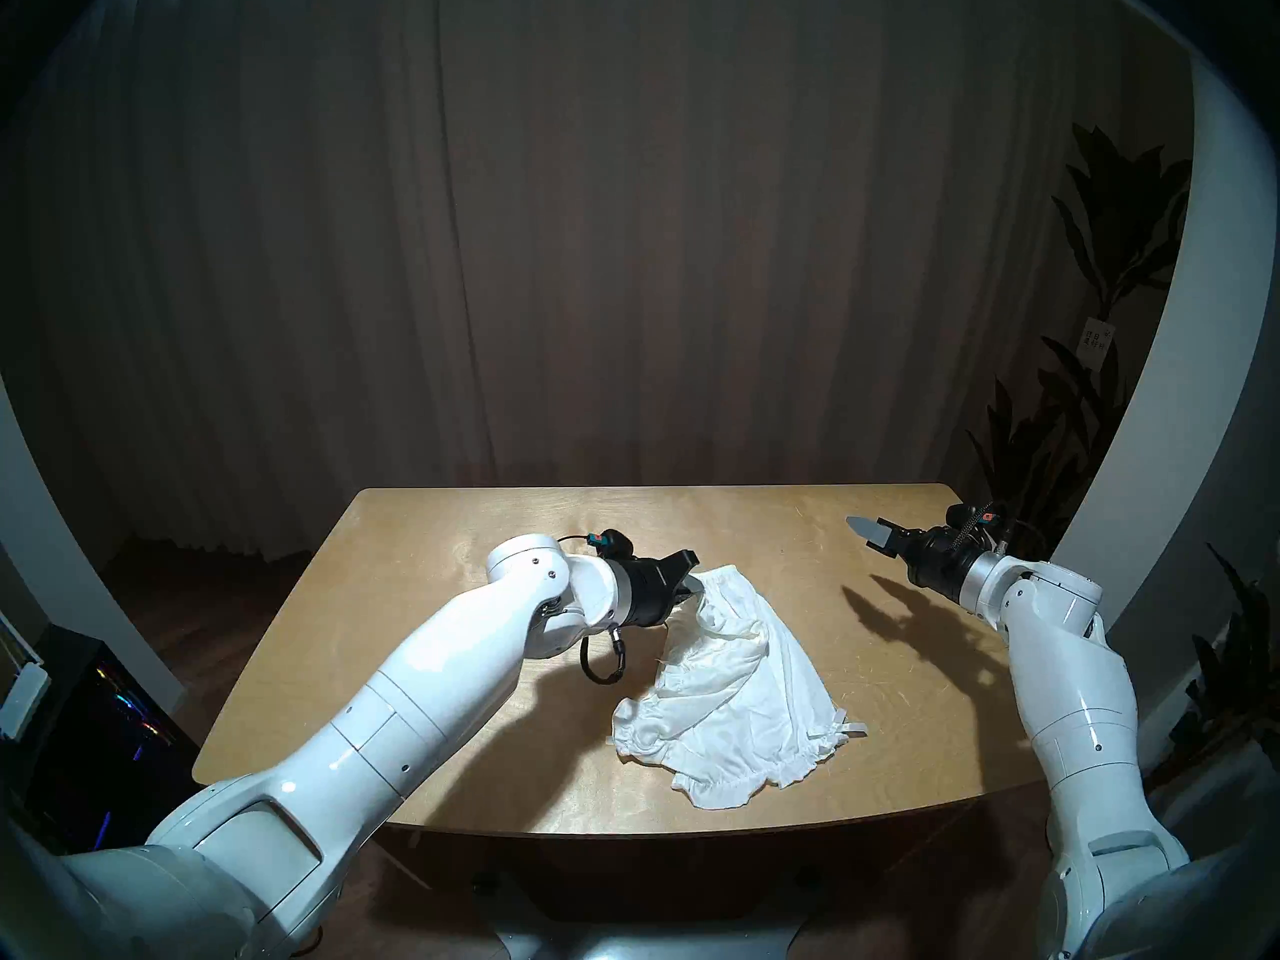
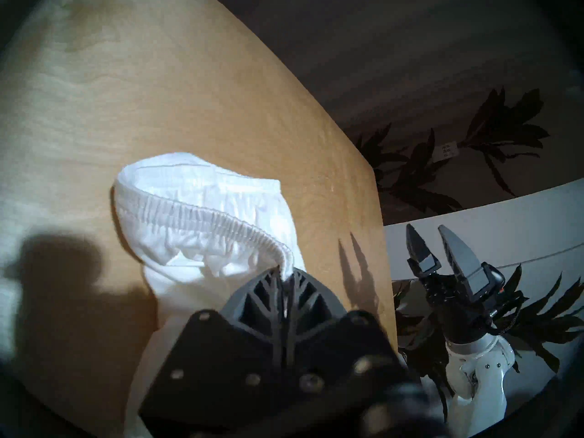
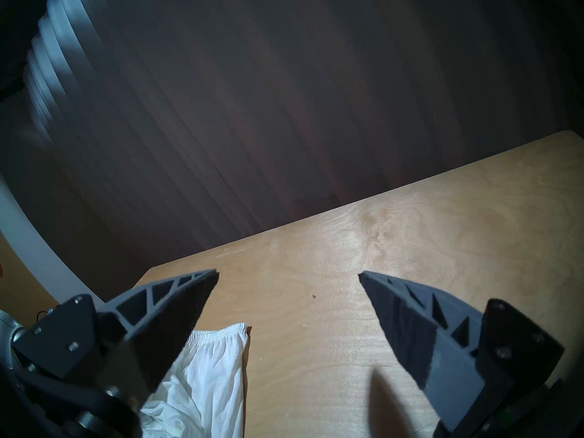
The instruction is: Fold the pants in half lengthwise, then in half again, and set them down flat
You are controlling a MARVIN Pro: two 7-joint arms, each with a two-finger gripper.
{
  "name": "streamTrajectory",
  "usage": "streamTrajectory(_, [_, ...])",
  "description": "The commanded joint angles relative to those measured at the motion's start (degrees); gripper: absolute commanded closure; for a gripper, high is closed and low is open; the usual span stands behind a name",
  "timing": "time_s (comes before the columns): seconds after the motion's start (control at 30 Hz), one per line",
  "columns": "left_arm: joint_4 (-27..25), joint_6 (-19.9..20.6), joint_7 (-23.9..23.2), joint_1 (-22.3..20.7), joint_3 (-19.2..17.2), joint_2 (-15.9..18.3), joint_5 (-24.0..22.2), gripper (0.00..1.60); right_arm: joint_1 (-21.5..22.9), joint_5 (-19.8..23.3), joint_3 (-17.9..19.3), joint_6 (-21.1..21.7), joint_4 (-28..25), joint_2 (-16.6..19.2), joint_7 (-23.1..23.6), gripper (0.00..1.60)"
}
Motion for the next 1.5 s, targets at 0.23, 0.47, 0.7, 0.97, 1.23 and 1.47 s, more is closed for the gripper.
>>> streamTrajectory(0.23, [11.4,-2.1,0.9,-10.1,2.1,-11.0,2.9,1.6,-2.0,0.7,2.5,-0.1,-2.1,0.3,0.0,0.0])
streamTrajectory(0.47, [19.6,-3.8,0.8,-14.0,2.5,-15.7,3.2,1.6,-2.6,0.7,3.5,-0.3,-1.9,0.4,-0.1,0.0])
streamTrajectory(0.7, [26.3,-5.3,1.1,-16.9,3.0,-19.5,3.6,1.6,-3.3,0.6,4.4,-0.4,-1.9,0.6,-0.2,0.0])
streamTrajectory(0.97, [34.4,-7.1,0.3,-20.4,4.7,-23.8,3.8,1.6,-3.7,0.5,5.3,-0.5,-1.5,0.7,-0.4,0.0])
streamTrajectory(1.23, [43.1,-8.9,-0.1,-23.8,4.6,-28.3,4.6,1.6,-3.9,0.5,5.9,-0.5,-1.4,0.8,-0.4,0.0])
streamTrajectory(1.47, [50.0,-9.8,-1.2,-27.0,4.7,-31.0,5.2,0.0,-4.1,0.4,6.1,-0.3,-1.5,0.6,-0.3,0.0])
